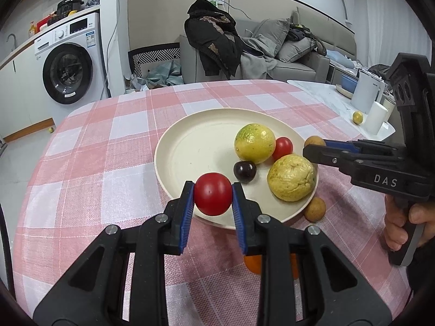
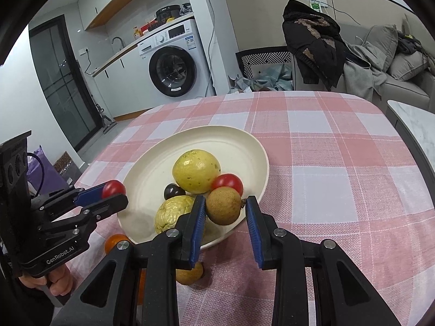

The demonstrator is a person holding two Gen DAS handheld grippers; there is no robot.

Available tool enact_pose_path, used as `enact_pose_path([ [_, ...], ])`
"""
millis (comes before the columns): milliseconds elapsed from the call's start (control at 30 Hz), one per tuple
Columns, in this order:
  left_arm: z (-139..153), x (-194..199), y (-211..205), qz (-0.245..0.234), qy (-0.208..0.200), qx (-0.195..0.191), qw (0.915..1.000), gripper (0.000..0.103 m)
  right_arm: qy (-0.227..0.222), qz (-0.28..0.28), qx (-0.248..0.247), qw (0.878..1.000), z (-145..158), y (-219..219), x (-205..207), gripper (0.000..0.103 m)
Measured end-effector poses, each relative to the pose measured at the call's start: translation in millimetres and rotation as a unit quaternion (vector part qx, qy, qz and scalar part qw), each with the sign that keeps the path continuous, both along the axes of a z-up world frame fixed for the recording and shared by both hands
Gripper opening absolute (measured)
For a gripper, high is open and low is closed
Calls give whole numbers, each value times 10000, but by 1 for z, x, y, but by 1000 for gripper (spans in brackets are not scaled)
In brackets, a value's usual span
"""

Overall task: Organize fruits
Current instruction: 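Carry the brown fruit and tomato onto the cream plate and open both tools, then move both open tools back to the oranges and brown fruit on the cloth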

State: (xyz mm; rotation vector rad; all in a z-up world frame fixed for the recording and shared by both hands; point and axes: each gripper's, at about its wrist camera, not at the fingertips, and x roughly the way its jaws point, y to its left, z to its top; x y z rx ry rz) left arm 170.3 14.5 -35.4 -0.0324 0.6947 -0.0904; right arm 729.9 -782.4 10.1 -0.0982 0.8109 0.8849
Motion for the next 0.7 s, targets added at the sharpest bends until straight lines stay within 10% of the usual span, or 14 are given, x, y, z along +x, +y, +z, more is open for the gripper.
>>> enact_pose_path([
  [467, 2, -4, 4, 25, -23, 69, 10000, 27, -307, 70, 92, 9995, 9, -6, -14, 72],
  [700, 12, -24, 15, 261, -231, -106, 9993, 82, -362, 98, 234, 9990, 15, -14, -23, 100],
])
